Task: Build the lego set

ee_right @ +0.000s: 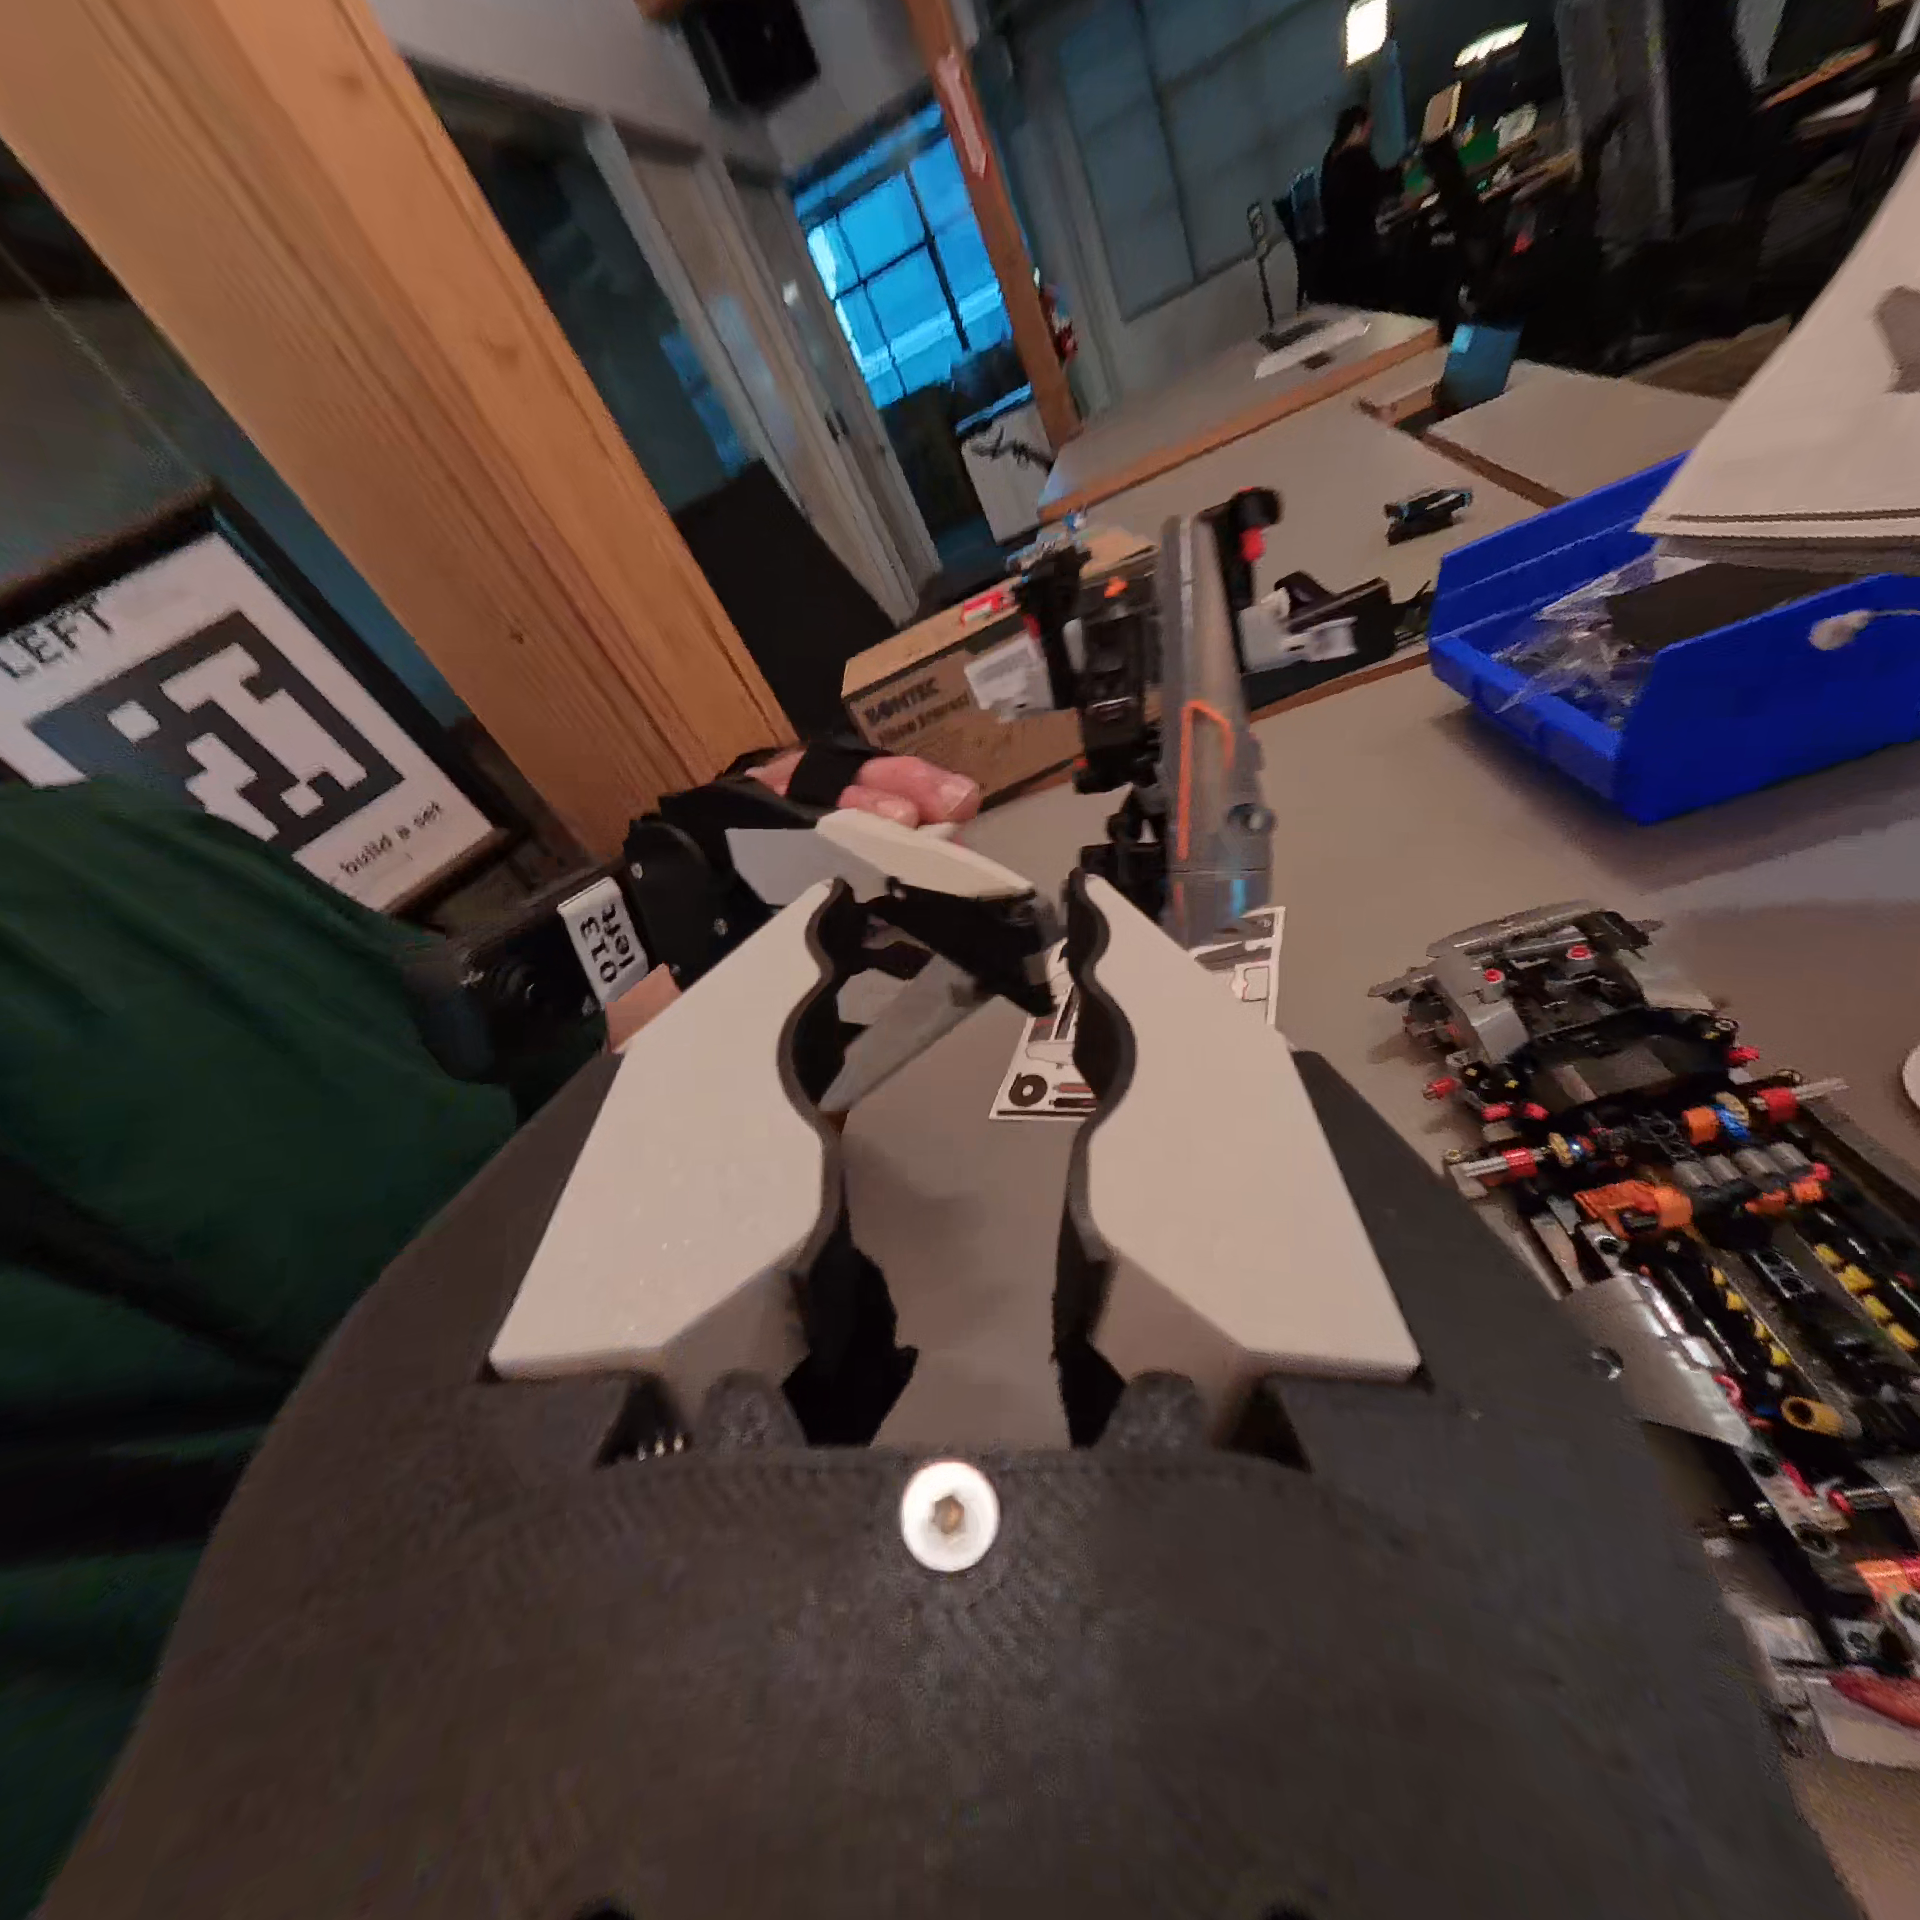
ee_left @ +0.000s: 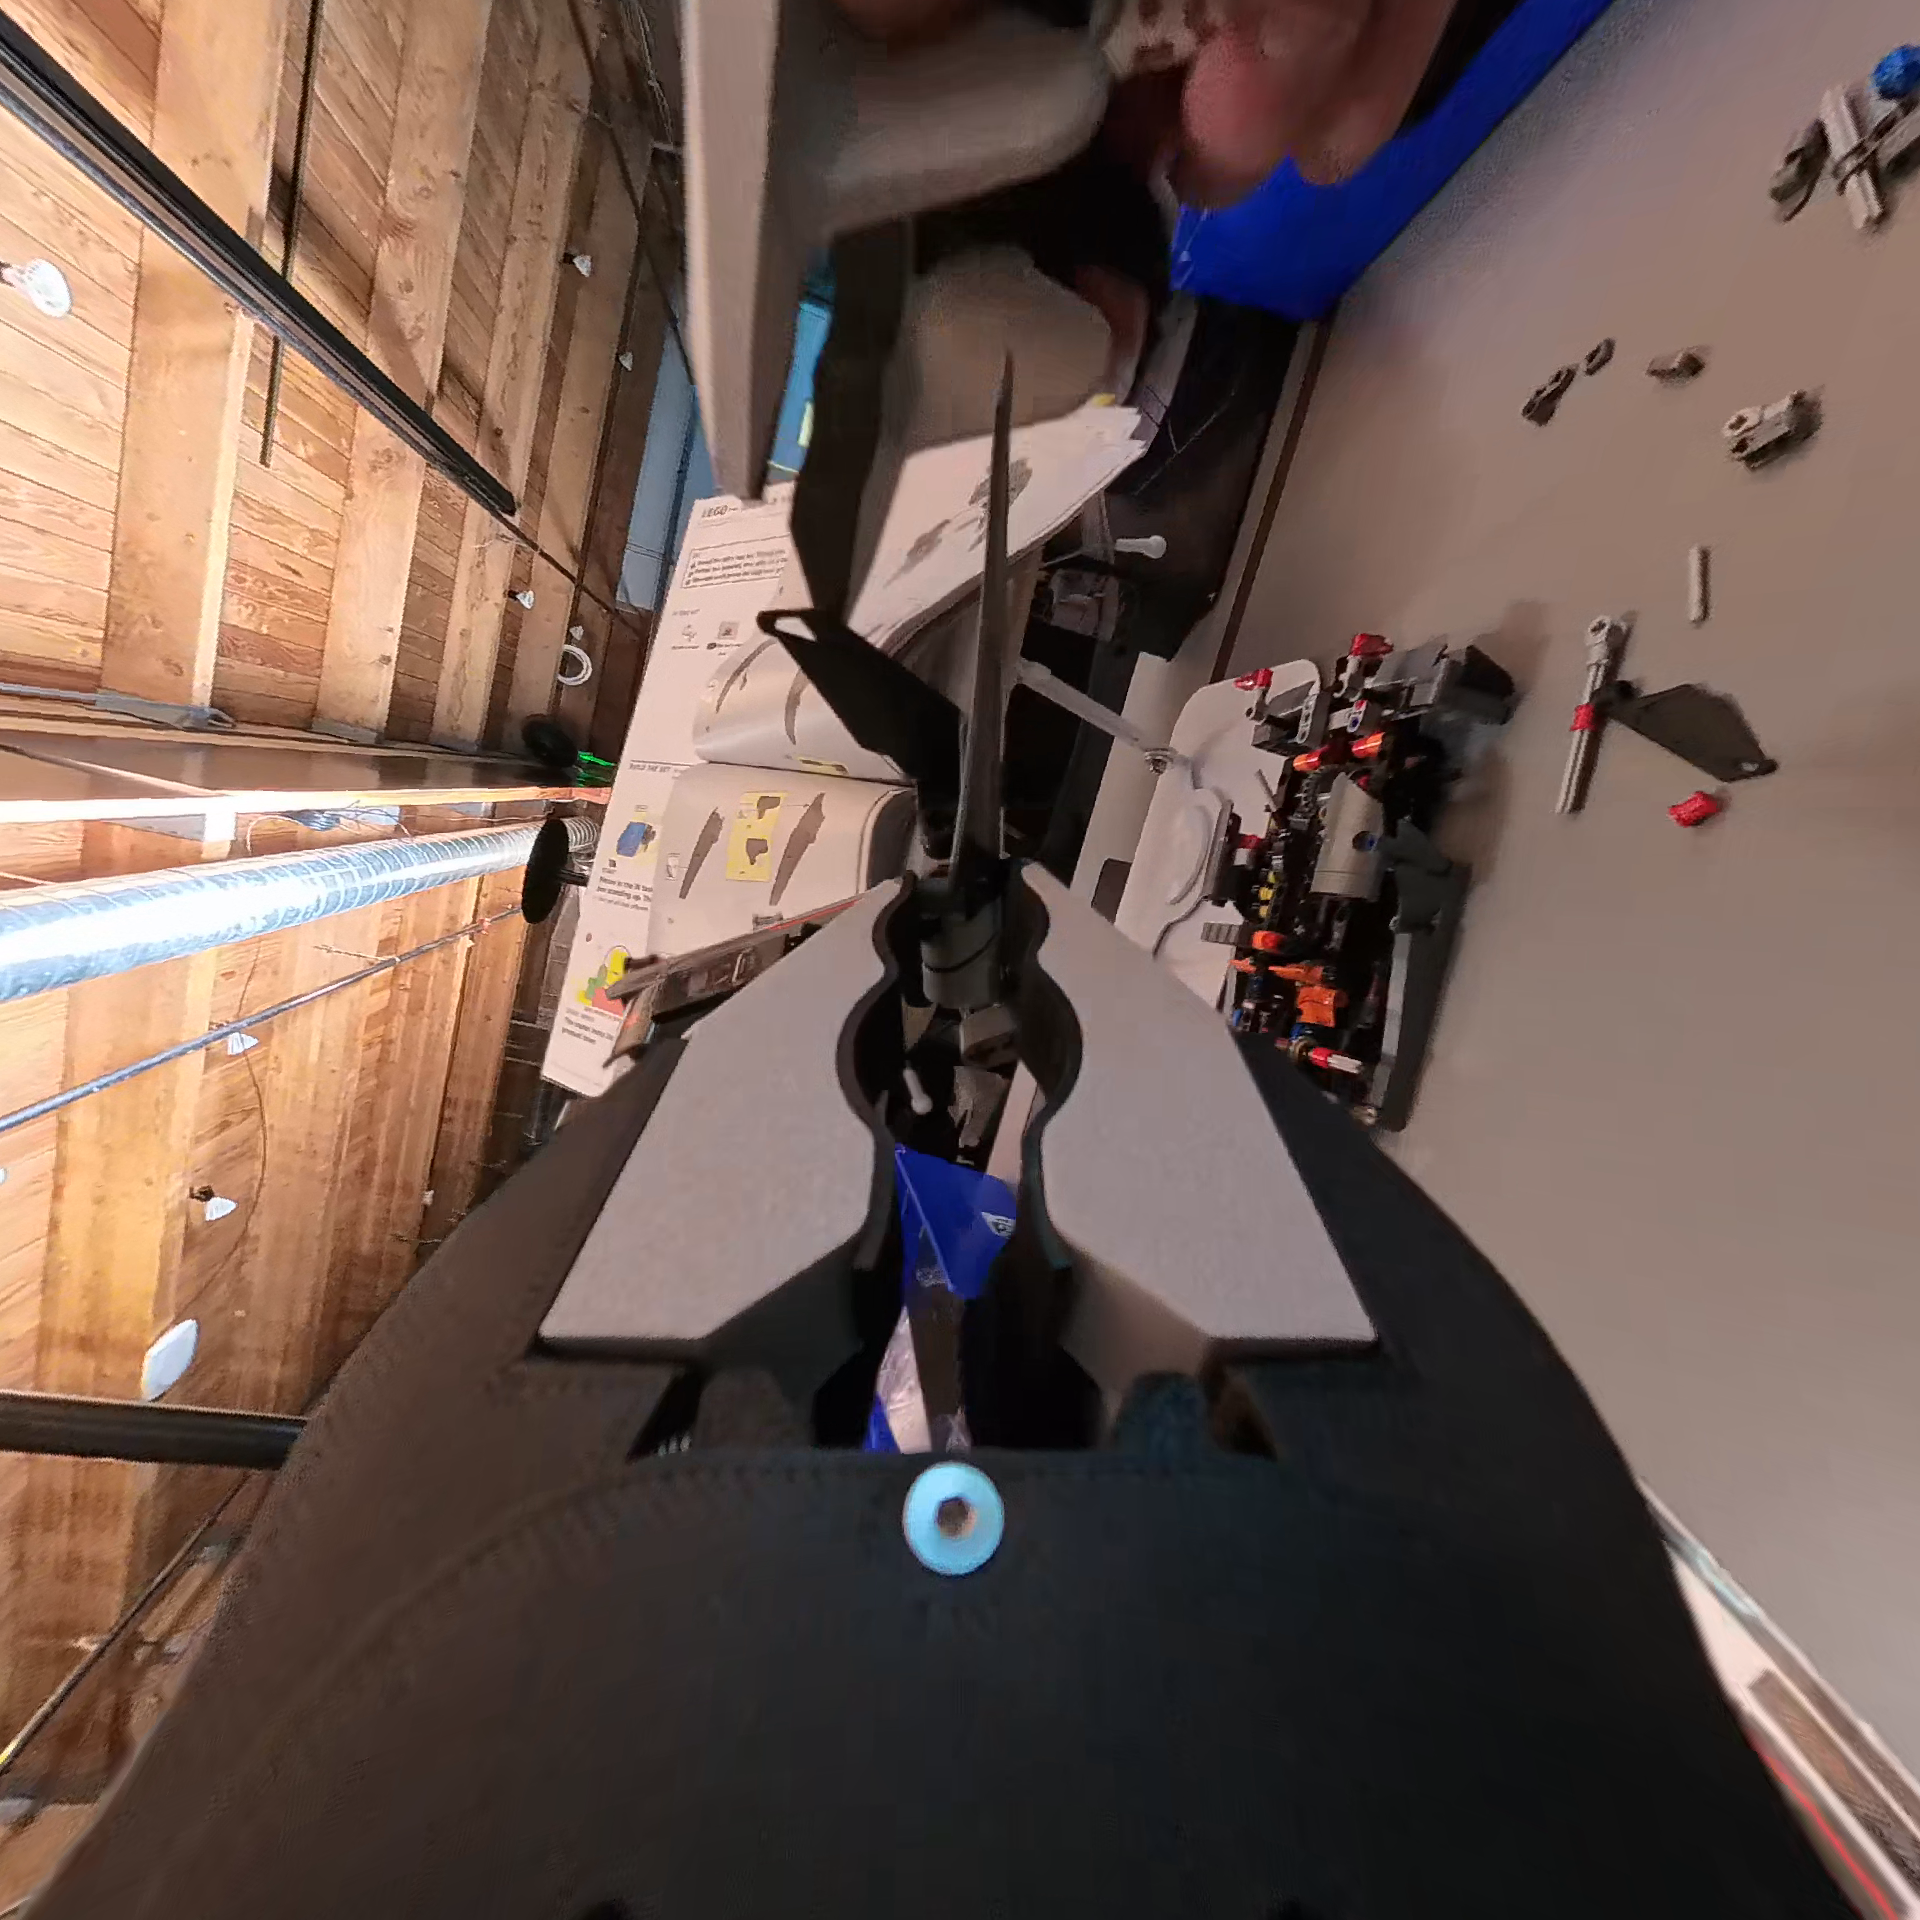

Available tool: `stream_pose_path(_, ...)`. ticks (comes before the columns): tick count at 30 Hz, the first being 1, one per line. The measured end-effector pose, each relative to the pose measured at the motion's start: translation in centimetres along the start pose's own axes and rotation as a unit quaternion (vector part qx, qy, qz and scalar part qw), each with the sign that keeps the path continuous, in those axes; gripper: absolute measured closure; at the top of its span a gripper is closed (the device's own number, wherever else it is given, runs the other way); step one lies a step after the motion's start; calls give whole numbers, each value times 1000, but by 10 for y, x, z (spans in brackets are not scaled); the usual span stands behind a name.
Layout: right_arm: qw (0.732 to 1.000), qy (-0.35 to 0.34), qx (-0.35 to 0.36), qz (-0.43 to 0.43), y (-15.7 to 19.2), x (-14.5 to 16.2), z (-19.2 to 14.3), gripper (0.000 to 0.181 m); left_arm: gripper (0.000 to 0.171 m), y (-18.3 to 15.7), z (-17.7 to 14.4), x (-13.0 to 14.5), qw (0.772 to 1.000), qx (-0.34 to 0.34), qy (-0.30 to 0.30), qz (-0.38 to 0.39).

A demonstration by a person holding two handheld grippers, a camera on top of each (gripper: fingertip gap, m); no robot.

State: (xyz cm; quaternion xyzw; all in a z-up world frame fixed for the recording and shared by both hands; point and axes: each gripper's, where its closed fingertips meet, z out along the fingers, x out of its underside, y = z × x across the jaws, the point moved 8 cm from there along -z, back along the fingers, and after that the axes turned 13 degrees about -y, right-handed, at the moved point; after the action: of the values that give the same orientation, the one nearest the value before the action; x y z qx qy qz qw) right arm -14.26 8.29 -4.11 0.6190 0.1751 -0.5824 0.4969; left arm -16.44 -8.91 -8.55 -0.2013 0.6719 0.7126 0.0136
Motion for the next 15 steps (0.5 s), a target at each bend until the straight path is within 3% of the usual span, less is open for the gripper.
stream_pose_path(5, 996, 80, 39, -25, 7, 7, 18, 139, 158, 5, 1, 0, 1000, 3, 7, 21)
stream_pose_path(15, 994, 89, 57, -29, 5, 13, 23, 173, 158, 8, 1, 2, 999, 5, 10, 34)
